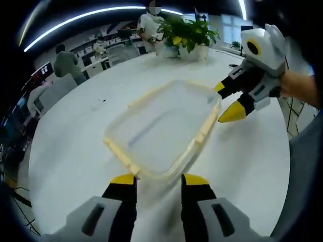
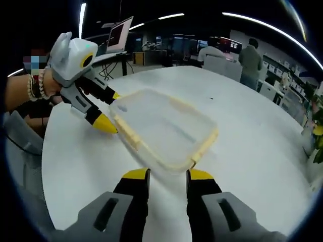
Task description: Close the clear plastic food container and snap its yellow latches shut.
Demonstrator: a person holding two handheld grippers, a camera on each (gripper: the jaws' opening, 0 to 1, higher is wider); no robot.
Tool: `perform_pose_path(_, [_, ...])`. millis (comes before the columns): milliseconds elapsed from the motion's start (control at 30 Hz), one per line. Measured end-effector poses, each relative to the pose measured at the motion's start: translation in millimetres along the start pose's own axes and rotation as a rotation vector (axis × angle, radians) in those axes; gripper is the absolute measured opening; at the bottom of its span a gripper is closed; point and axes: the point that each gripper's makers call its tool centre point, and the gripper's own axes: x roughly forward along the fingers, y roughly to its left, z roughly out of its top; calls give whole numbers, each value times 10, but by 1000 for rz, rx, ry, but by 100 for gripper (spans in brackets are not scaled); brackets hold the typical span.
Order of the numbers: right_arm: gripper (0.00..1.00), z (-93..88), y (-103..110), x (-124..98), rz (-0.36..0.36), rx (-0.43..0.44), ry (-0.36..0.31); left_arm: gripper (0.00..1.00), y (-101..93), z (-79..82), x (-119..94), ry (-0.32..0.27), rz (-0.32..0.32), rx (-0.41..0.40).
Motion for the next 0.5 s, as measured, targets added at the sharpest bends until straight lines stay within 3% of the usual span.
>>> perform_pose_path(500, [25, 90, 220, 27, 32, -36, -9, 32, 206, -59, -30, -5, 32, -4])
